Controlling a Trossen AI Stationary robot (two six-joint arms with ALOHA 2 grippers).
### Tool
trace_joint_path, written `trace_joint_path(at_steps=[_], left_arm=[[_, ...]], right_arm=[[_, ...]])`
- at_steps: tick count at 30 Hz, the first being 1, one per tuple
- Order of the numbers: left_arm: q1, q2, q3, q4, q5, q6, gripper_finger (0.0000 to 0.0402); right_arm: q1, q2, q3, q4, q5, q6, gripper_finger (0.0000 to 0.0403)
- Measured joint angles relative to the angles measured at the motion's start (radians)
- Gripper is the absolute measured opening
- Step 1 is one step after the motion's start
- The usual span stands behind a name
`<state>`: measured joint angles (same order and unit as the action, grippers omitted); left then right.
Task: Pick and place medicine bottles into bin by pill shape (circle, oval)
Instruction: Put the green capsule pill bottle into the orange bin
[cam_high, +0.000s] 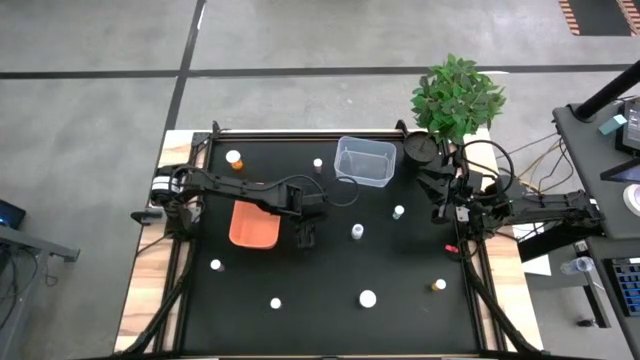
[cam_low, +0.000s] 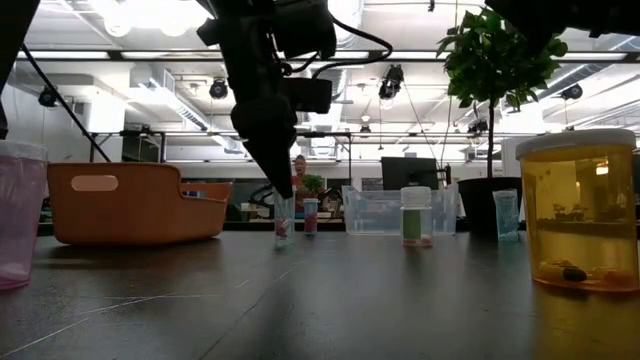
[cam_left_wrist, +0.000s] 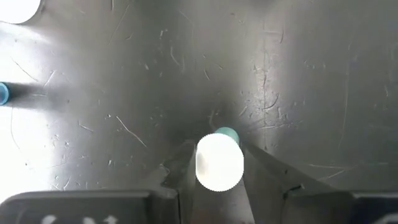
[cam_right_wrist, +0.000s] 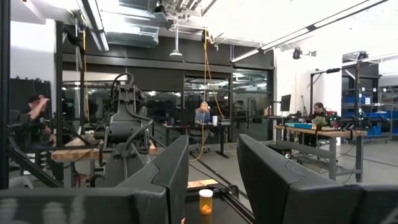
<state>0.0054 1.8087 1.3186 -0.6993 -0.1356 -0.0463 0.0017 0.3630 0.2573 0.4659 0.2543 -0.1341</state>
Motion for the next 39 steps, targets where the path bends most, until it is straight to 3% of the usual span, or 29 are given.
trace_joint_path(at_steps=[8, 18, 29, 39], left_arm=[[-0.002, -0.102, 0.016, -0.116, -0.022, -0.027, 0.0097], [0.006, -0.365, -0.029, -0.288, -0.150, -0.133, 0.0098], [0.083, -0.640, -0.272, -0.297, -0.185, -0.334, 0.0098], [0.174, -0.652, -0.470, -0.250, -0.176, -0.446, 0.0098]], right_arm=[[0.000, 0.000, 0.000, -0.005, 0.000, -0.001, 0.0128], [0.000, 0.001, 0.000, -0.008, 0.001, -0.003, 0.0128], [0.000, 0.000, 0.000, -0.008, 0.001, -0.006, 0.0128], [0.000, 0.000, 0.000, -0.008, 0.001, -0.006, 0.0128]])
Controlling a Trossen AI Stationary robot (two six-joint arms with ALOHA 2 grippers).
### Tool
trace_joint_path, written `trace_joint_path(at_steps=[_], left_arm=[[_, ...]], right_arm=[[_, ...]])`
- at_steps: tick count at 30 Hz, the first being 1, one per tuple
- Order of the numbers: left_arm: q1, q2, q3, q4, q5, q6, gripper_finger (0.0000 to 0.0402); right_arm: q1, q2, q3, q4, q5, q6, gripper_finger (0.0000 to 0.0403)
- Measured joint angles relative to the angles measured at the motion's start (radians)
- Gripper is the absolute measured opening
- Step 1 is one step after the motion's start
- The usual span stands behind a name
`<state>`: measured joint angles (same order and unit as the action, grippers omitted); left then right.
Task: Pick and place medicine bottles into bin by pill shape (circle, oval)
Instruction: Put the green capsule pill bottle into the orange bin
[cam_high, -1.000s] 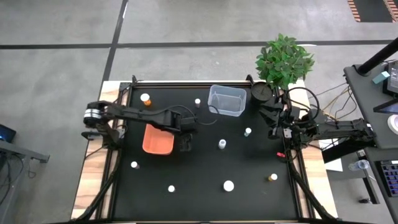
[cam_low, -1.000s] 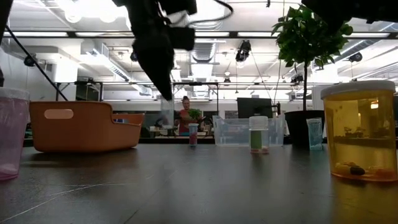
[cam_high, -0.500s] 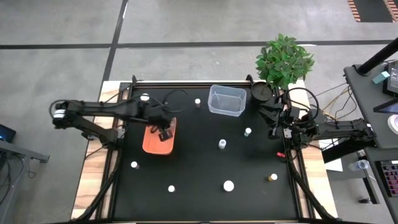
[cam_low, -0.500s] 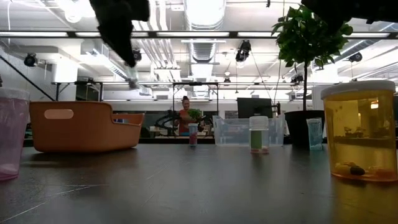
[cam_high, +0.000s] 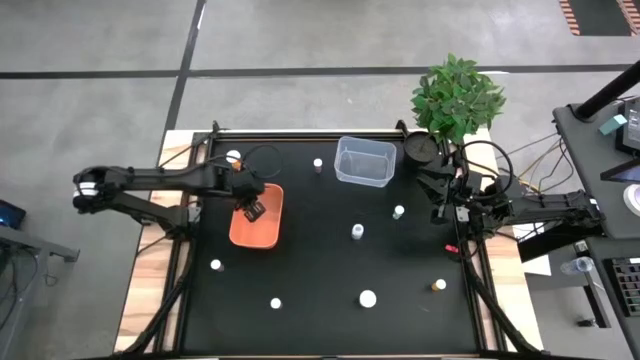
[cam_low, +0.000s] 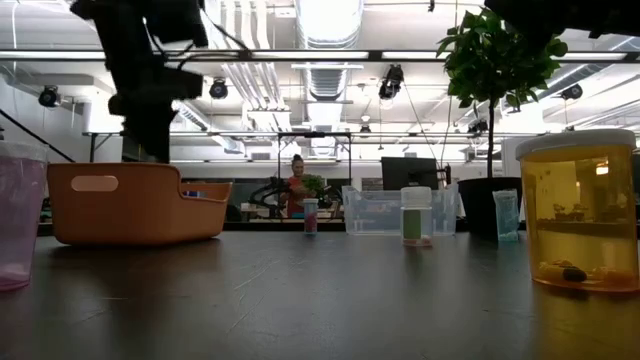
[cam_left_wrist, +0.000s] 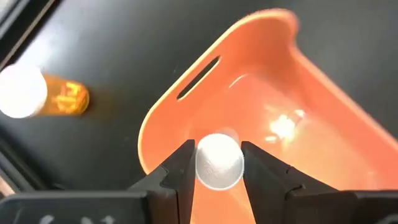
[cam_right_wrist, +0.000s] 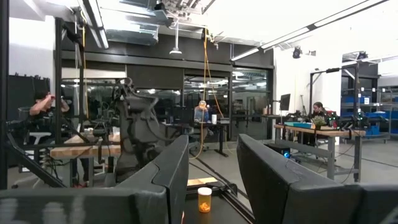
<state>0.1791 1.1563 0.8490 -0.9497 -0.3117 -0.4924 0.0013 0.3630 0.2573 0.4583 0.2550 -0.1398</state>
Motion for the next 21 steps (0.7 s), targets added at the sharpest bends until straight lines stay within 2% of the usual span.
trace_joint_path(at_steps=[12, 21], left_arm=[[0.011, 0.185, -0.005, 0.036, -0.005, 0.007, 0.0098], [0.011, 0.222, -0.004, 0.084, -0.011, 0.028, 0.0098]], right_arm=[[0.000, 0.000, 0.000, -0.001, 0.000, -0.001, 0.0128], [0.000, 0.000, 0.000, -0.004, 0.000, -0.002, 0.0128]])
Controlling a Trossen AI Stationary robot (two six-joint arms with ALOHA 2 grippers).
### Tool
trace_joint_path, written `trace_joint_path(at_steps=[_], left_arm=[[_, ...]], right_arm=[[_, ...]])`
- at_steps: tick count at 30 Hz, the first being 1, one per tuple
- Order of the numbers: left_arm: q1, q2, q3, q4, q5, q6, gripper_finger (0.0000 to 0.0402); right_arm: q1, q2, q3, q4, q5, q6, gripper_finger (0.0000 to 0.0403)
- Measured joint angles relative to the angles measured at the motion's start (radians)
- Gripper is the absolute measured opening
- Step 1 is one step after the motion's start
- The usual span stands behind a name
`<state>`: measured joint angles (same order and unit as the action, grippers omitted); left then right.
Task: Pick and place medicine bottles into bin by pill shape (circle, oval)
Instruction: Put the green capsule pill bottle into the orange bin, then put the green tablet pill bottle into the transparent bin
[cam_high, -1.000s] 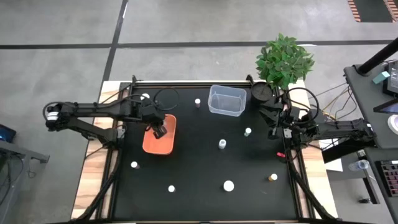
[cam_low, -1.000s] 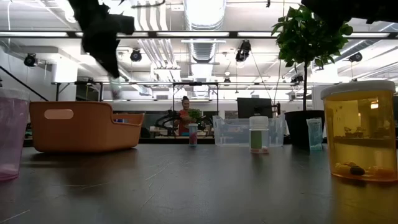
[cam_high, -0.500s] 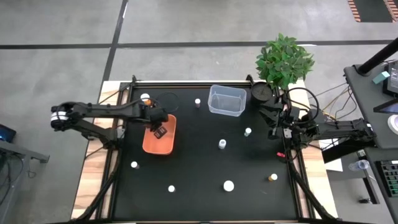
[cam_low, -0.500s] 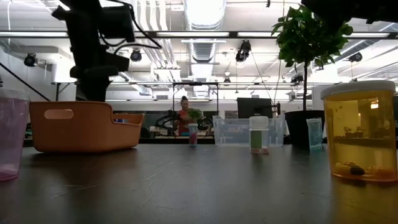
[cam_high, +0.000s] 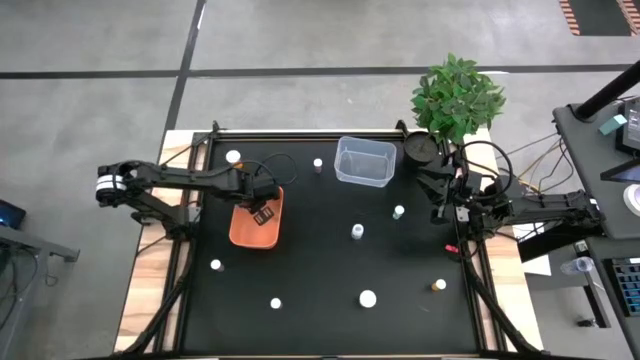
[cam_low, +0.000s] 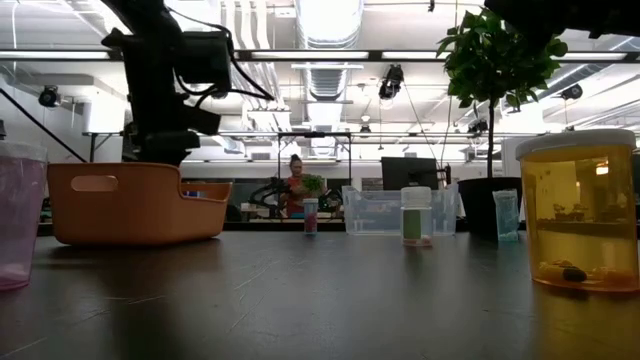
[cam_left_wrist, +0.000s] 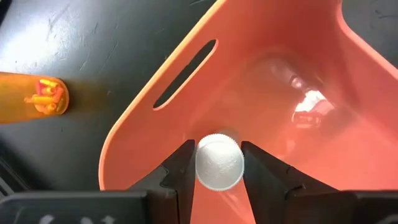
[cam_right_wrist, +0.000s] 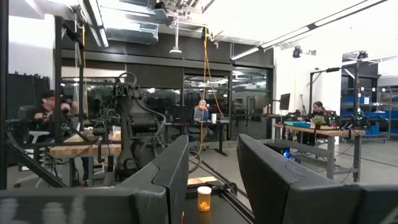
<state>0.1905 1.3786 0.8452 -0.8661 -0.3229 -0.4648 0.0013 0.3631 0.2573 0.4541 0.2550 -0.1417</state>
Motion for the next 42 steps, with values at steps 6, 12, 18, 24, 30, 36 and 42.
trace_joint_path(at_steps=[6, 12, 18, 24, 30, 36, 42], left_arm=[[0.000, -0.002, 0.000, -0.002, -0.002, 0.000, 0.0111], [0.000, -0.002, -0.001, -0.007, -0.025, 0.002, 0.0155], [0.000, -0.010, 0.025, -0.018, -0.026, 0.044, 0.0170], [-0.001, -0.044, 0.100, -0.092, -0.026, 0.087, 0.0171], [-0.071, -0.117, 0.162, -0.008, -0.026, 0.205, 0.0171], [-0.200, -0.213, 0.156, 0.240, -0.024, 0.441, 0.0171], [-0.303, -0.305, 0.091, 0.449, -0.022, 0.645, 0.0171]], right_arm=[[0.000, 0.000, 0.000, 0.000, 0.000, 0.000, 0.0128], [0.000, 0.000, 0.000, -0.001, 0.000, 0.000, 0.0128], [0.000, 0.000, 0.000, -0.003, 0.000, 0.000, 0.0128], [0.001, 0.002, 0.000, -0.009, 0.000, 0.000, 0.0128], [0.001, 0.047, 0.000, 0.001, -0.072, -0.036, 0.0128], [0.007, 0.152, 0.061, 0.017, -0.099, -0.031, 0.0128], [0.052, 0.308, 0.152, 0.014, -0.102, -0.017, 0.0128]])
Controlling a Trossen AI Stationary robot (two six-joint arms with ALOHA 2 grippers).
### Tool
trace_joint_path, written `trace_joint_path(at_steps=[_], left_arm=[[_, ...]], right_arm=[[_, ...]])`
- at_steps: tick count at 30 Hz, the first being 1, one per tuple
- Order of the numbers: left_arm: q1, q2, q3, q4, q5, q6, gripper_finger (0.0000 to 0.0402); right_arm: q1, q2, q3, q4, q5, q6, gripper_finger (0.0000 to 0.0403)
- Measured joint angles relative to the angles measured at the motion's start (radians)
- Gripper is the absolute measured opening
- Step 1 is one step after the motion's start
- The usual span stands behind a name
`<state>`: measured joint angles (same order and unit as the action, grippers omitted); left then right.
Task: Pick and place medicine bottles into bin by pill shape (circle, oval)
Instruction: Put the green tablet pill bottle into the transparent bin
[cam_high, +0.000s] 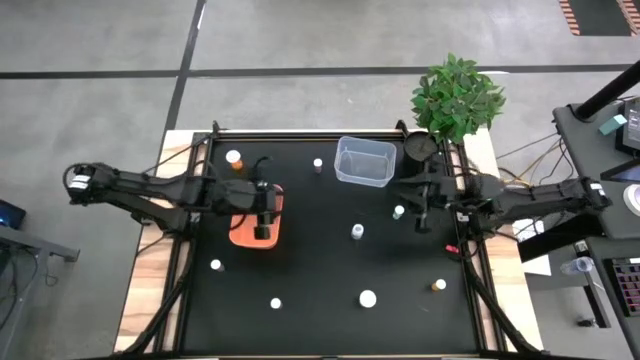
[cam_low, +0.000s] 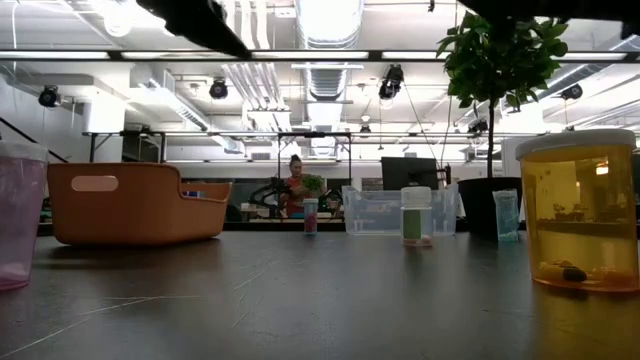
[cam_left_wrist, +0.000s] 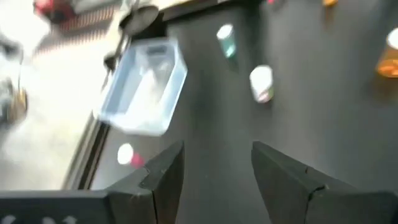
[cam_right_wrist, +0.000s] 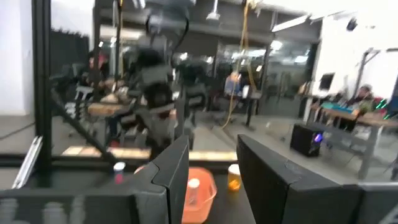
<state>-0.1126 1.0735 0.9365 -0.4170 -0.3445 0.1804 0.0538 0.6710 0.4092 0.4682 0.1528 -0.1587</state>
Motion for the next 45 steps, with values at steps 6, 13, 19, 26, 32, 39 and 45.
trace_joint_path(at_steps=[6, 13, 19, 26, 32, 39, 45], left_arm=[[-0.020, -0.089, -0.083, 0.128, 0.000, 0.087, 0.0171], [-0.020, -0.153, -0.138, 0.147, -0.006, 0.144, 0.0171], [-0.020, -0.175, -0.157, 0.145, -0.006, 0.147, 0.0171], [-0.020, -0.172, -0.159, 0.127, -0.007, 0.133, 0.0171], [-0.020, -0.173, -0.159, 0.122, -0.007, 0.115, 0.0171], [-0.020, -0.171, -0.159, 0.120, -0.007, 0.114, 0.0171], [-0.020, -0.171, -0.159, 0.114, -0.008, 0.112, 0.0171]], right_arm=[[0.049, 0.146, 0.104, -0.069, -0.002, 0.097, 0.0128], [0.100, 0.282, 0.309, -0.324, 0.001, 0.292, 0.0128], [0.120, 0.400, 0.502, -0.645, 0.001, 0.518, 0.0128], [0.123, 0.547, 0.721, -1.136, 0.001, 0.830, 0.0128], [0.123, 0.631, 0.797, -1.472, 0.004, 1.101, 0.0128], [0.109, 0.616, 0.715, -1.570, 0.077, 1.282, 0.0128], [0.039, 0.550, 0.591, -1.557, 0.110, 1.359, 0.0140]])
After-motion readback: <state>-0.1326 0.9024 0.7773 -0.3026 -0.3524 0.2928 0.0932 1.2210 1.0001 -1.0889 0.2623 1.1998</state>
